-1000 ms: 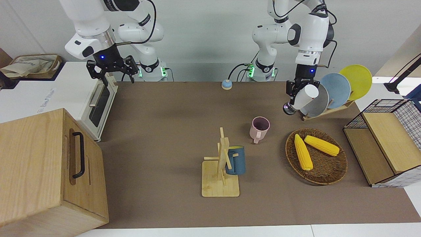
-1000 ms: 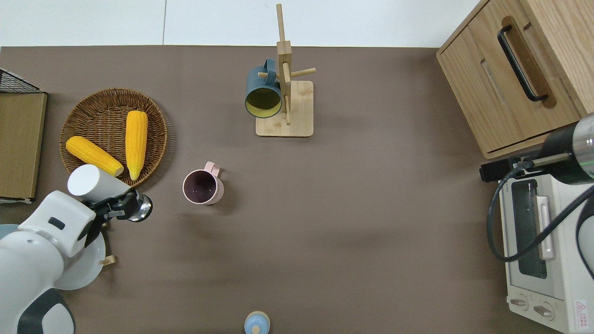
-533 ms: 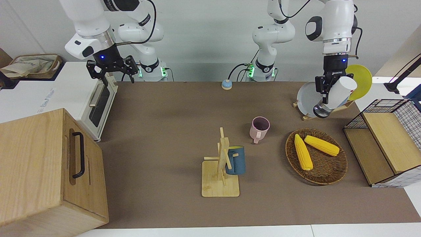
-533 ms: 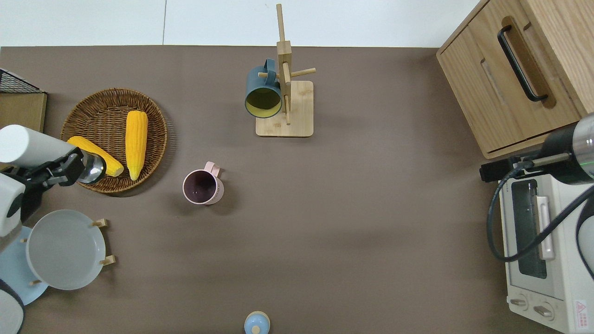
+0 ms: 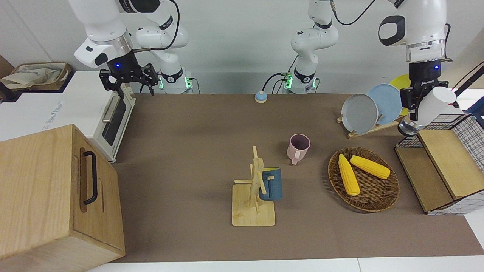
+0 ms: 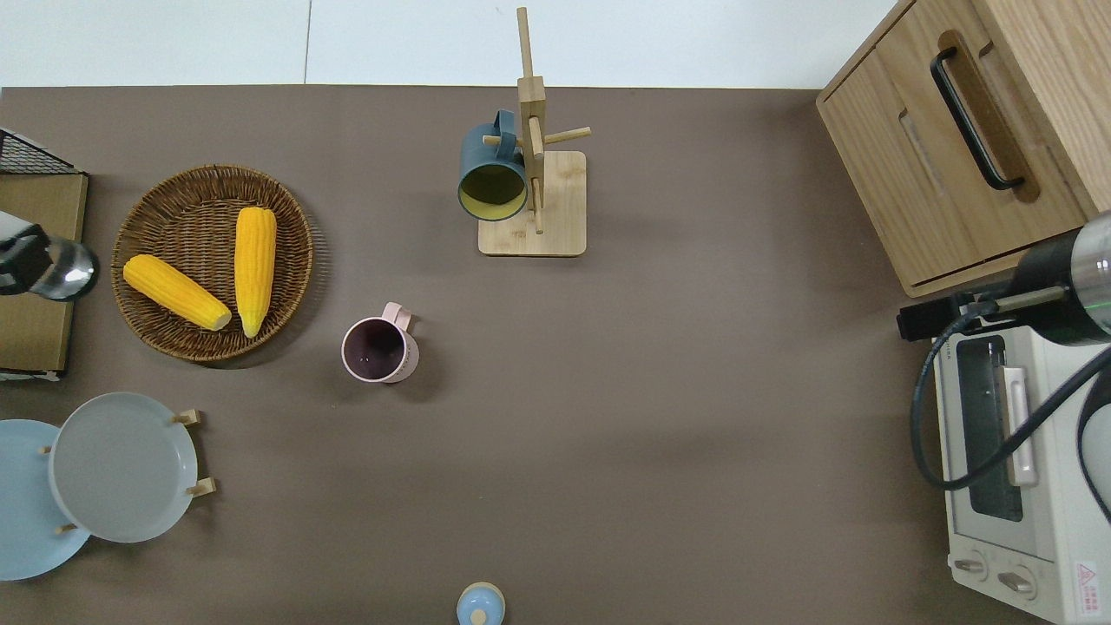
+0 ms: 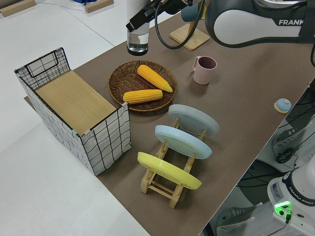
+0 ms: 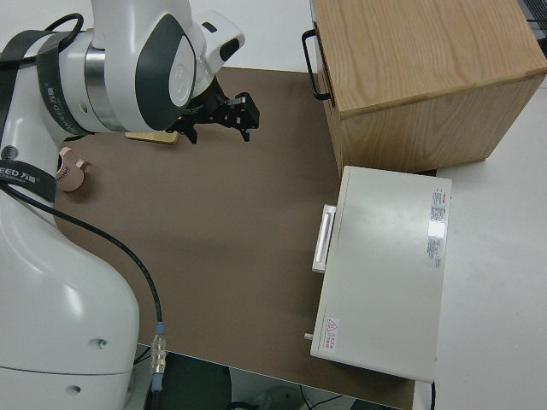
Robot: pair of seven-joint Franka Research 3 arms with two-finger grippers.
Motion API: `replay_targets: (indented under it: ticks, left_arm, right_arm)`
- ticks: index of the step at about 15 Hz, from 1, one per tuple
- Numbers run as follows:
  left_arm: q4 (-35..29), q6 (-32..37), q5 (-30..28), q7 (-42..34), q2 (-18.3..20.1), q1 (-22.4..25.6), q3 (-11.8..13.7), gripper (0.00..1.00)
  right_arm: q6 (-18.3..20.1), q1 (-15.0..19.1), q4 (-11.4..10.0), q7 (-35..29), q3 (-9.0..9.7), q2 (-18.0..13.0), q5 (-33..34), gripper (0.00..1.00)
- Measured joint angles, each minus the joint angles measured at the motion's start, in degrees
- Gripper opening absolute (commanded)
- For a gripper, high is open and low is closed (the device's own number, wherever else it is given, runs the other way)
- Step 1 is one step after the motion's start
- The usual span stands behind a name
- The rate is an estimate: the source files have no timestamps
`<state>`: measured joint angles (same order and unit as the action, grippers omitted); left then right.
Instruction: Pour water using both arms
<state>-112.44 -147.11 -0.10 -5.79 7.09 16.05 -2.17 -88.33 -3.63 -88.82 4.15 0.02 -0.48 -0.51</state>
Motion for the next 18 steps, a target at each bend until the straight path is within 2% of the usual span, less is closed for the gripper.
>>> replay_targets:
  ticks: [3,7,13,18]
  left_arm:
    - [2.7,0.3,-2.6,-3.9,-2.7,1.7,0.1,0.0]
    - [5.4,0.5,-12.7,-15.8,-5.1,5.5,0.4,0.0]
    - [9.1,0.5,-23.0,-30.6,-10.4,11.6,0.7,0.0]
    - [10.1,0.6,-30.0,-39.7,-13.7,14.4,0.7,0.0]
  right_arm:
    - [0.0,0.0,0.0,0.0,0.0,0.0,0.0,0.985]
    - [0.0,0.0,0.0,0.0,0.0,0.0,0.0,0.985]
    - [0.0,0.0,0.0,0.0,0.0,0.0,0.0,0.985]
    - [0.0,0.0,0.0,0.0,0.0,0.0,0.0,0.985]
